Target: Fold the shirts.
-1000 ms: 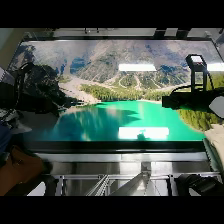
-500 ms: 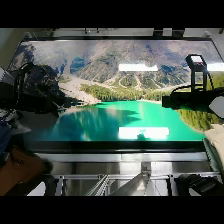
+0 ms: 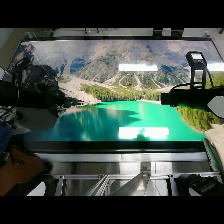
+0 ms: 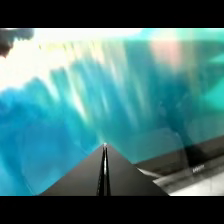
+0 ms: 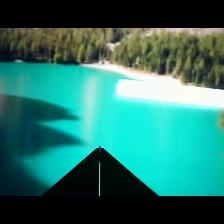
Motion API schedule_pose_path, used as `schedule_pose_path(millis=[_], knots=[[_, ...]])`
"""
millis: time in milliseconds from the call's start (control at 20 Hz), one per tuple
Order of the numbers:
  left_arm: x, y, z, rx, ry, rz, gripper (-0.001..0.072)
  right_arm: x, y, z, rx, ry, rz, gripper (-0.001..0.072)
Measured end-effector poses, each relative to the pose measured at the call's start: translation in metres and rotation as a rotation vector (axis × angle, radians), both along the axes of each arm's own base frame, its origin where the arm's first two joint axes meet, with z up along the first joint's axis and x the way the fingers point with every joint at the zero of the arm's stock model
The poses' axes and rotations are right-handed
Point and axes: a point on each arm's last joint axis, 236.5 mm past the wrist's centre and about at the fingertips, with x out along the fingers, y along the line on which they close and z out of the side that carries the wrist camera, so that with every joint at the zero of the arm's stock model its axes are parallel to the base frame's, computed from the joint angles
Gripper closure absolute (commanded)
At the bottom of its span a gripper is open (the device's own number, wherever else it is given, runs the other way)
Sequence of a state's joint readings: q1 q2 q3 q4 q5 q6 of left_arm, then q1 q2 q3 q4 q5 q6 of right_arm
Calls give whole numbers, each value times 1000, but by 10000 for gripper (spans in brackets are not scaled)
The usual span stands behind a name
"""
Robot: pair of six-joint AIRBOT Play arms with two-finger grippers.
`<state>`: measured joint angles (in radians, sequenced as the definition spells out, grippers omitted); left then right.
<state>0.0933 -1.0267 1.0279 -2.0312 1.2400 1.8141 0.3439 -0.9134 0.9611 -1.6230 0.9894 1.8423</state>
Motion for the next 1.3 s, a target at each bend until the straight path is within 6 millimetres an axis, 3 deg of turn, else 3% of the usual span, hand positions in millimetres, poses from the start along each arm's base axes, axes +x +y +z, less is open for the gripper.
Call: schedule_pose_path(millis=[50, 100, 150, 200, 300, 400, 550, 650, 800, 1000, 1050, 1100, 1150, 1300], knots=[[11, 15, 2, 25, -25, 60, 544, 3, 1, -1, 7, -2, -7, 690], [23, 37, 4, 66, -49, 130, 224, 6, 3, -4, 17, 1, -17, 690], [34, 64, 8, 111, -70, 202, -10, 7, 5, -7, 28, 9, -26, 690], [46, 98, 14, 157, -90, 283, -13, 9, 7, -11, 41, 19, -34, 690], [62, 173, 24, 242, -108, 442, -13, 12, 11, -17, 57, 34, -44, 690], [65, 248, 24, 287, -85, 593, -13, 15, 15, -20, 76, 36, -49, 690], [50, 337, -8, 305, 23, 757, -13, 22, 21, -22, 102, 29, -55, 689], [40, 372, -40, 291, 115, 801, -13, 25, 24, -25, 121, 32, -70, 690], [33, 395, -85, 267, 227, 801, -12, 28, 27, -34, 145, 54, -100, 690], [45, 398, -128, 242, 317, 753, 21, 28, 34, -42, 182, 87, -120, 690], [50, 396, -136, 238, 332, 737, 215, 28, 36, -42, 193, 90, -121, 690], [55, 393, -142, 234, 344, 722, 524, 28, 37, -43, 203, 97, -126, 690], [60, 389, -148, 234, 358, 704, 696, 28, 39, -43, 210, 100, -129, 690], [67, 373, -164, 224, 401, 648, 694, 27, 41, -44, 220, 107, -130, 690]])
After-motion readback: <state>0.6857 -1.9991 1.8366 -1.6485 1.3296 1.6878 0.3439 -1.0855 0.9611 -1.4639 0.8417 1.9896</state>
